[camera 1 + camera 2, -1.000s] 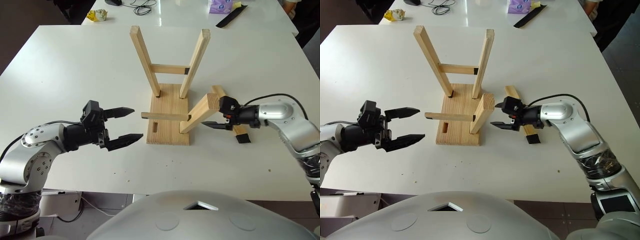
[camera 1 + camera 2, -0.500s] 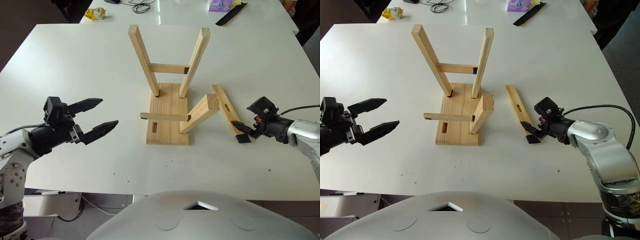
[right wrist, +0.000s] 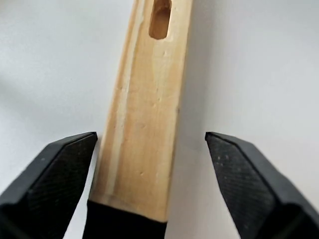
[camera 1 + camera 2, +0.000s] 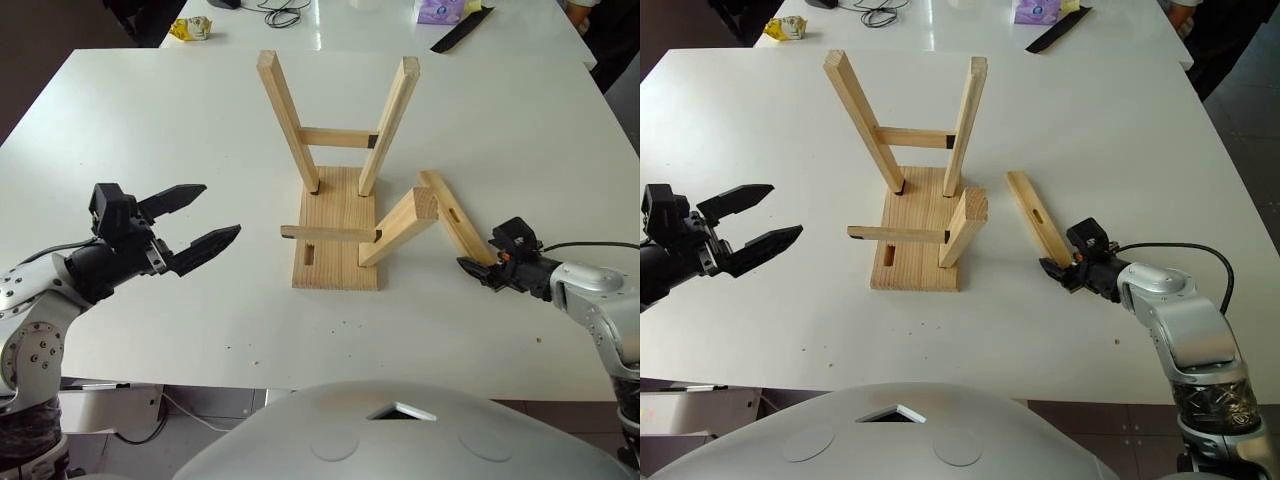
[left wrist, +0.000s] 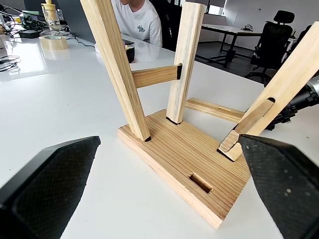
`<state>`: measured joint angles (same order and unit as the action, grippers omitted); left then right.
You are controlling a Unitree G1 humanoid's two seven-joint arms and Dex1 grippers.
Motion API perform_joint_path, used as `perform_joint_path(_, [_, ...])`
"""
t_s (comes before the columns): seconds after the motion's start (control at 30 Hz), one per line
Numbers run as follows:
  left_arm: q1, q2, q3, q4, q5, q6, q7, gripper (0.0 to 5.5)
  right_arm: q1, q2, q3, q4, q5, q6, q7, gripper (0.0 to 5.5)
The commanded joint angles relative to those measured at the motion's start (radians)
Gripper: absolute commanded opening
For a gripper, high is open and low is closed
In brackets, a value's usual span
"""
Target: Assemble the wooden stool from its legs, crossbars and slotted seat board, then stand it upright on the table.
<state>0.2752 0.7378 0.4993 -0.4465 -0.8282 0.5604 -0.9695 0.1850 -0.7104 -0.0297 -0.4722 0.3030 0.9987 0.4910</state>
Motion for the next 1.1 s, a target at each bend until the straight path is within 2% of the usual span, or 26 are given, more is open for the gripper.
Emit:
perform_joint_path(0.03, [-0.023,0.024,-0.006,0.007,-0.002,0.014,0.007,5.13,0.062,0.008,0.054,0.039,-0.031,-0.002,-0.015,3.29])
perform_joint_path(0.3, [-0.062,0.022,0.006,0.037,0.0,0.015,0.022,5.13,0.052,0.014,0.083,0.044,-0.046,-0.047,-0.036,2.06])
perform_joint_path(0.6, [-0.211,0.031,0.068,0.181,0.017,-0.014,0.101,5.13,0.014,0.045,0.073,0.081,-0.058,-0.081,-0.058,2.05])
perform_joint_path(0.83, [-0.557,0.041,0.058,0.302,-0.011,0.026,0.308,5.13,-0.201,0.048,-0.093,0.188,-0.002,-0.18,-0.031,2.05])
perform_joint_path(0.97, [-0.726,0.004,-0.032,0.29,-0.023,0.074,0.391,5.13,-0.368,0.042,-0.21,0.227,0.081,-0.229,0.016,2.05])
perform_joint_path(1.1, [-0.863,-0.064,-0.134,0.277,-0.047,0.101,0.405,5.13,-0.557,0.08,-0.282,0.215,0.239,-0.223,0.073,2.05])
